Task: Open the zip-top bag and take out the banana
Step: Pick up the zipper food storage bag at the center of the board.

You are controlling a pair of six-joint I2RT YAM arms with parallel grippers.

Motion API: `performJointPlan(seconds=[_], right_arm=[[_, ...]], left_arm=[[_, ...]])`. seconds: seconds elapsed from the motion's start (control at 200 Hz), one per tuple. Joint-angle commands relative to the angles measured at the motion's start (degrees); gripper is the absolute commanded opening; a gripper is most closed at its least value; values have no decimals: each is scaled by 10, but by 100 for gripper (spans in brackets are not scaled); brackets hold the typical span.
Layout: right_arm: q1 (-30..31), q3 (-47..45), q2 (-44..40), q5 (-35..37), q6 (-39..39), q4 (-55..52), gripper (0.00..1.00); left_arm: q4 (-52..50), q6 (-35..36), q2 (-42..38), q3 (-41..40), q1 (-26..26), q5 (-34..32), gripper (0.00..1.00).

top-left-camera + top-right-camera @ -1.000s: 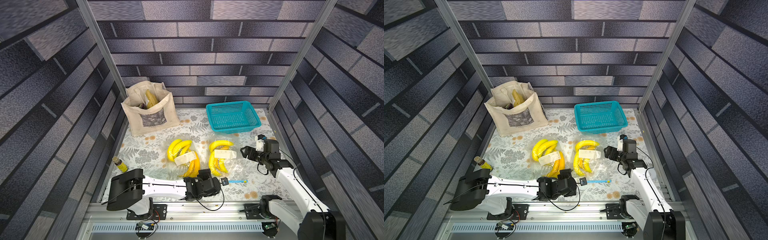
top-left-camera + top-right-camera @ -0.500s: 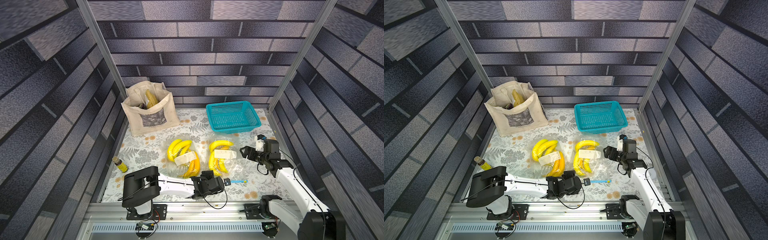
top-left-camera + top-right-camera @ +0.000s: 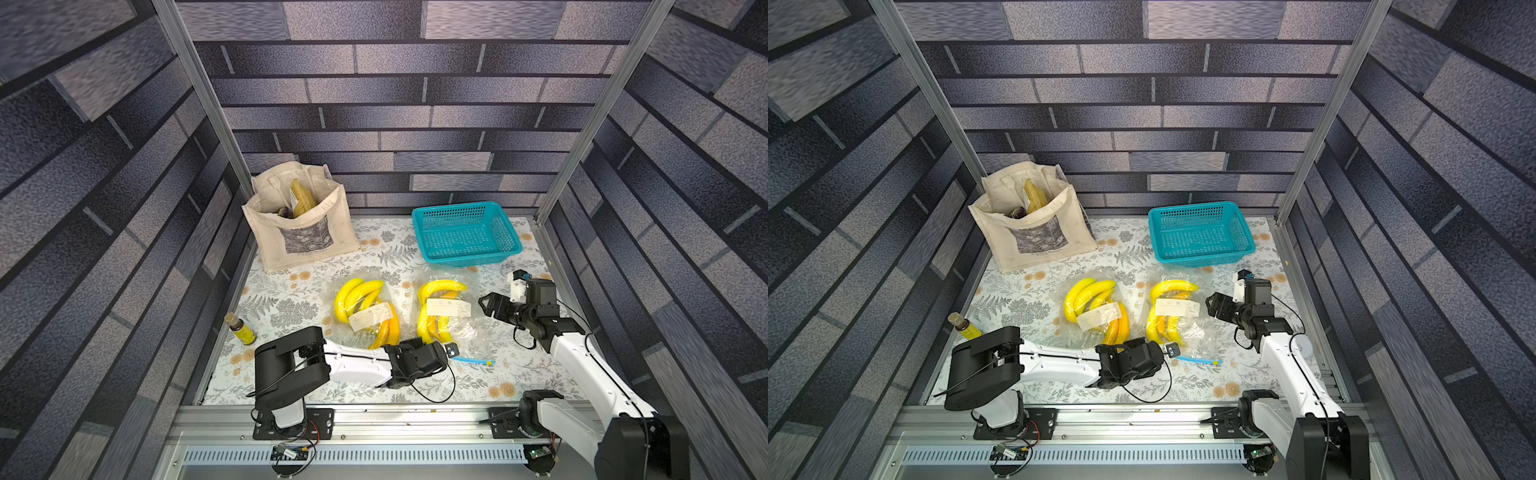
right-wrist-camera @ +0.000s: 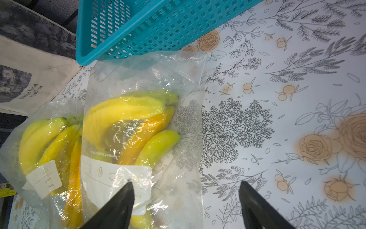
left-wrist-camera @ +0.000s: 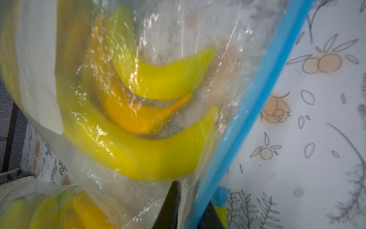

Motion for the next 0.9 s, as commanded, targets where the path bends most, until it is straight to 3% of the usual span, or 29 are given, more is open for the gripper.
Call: performJointPlan(seconds=[0.0, 0.311, 0.531, 0.892], right_arm=[[-1, -6, 3, -23, 30, -7, 82], [-1, -67, -49, -92, 95, -41, 78], [-1, -88, -81, -195, 146, -80, 72], [37, -139, -124, -230, 141, -117, 64]], left_arm=[[14, -37, -38, 11, 31, 1, 15], [21, -69, -88, 1, 91, 27, 13], [20, -81, -100, 2, 98, 35, 13], [28, -89, -115, -2, 102, 24, 14]])
